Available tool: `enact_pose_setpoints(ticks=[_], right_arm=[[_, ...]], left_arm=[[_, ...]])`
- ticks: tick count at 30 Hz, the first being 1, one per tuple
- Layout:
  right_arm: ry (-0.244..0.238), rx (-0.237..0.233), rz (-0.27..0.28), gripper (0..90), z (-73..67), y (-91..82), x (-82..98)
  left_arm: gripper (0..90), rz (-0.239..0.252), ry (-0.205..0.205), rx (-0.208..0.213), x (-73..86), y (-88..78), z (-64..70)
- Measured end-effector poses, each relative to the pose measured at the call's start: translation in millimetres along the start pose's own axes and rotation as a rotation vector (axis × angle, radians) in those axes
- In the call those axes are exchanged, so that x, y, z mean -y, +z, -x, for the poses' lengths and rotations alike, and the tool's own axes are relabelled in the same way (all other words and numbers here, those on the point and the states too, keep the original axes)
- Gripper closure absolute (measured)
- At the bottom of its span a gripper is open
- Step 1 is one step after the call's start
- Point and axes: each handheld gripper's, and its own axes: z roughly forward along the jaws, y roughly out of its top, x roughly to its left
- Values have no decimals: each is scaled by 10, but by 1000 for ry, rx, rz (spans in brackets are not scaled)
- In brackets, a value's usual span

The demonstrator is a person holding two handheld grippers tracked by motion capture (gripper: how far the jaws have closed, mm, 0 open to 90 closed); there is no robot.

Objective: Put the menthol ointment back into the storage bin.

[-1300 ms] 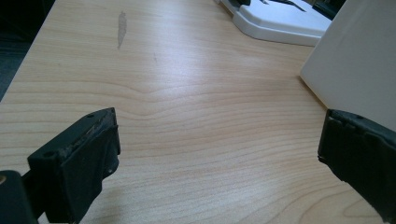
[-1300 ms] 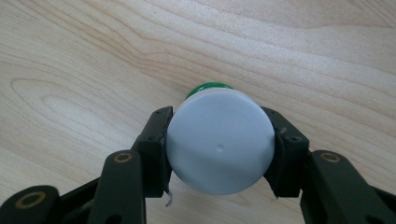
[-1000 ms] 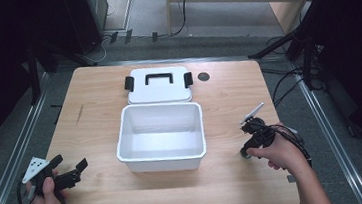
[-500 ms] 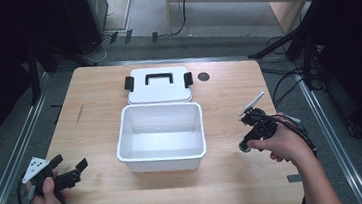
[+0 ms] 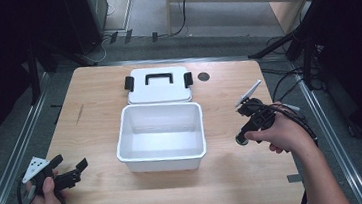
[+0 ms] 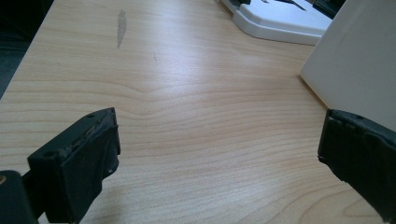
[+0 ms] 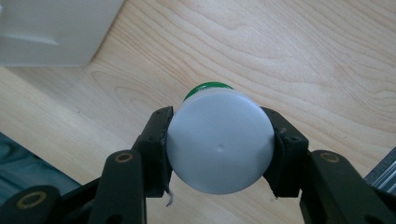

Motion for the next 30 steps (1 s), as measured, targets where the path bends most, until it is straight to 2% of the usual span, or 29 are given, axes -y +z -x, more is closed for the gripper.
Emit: enact_pose_setpoints(ticks=[3, 7, 10, 21, 30], right_arm=[[-6, -7, -3, 515, -26, -48, -40], [-5, -39, -15, 515, -42, -92, -87], [-21, -53, -22, 516, -74, -140, -145], [-54, -34, -24, 516, -210, -311, -302], [-70, -43, -21, 516, -332, -427, -446]], left_arm=[[0, 1, -1, 1, 0, 1, -1], [0, 1, 0, 1, 0, 2, -4], [0, -2, 0, 2, -2, 1, -5], [0, -4, -7, 4, -4, 8, -7], [0, -8, -8, 6, -6, 9, -9]])
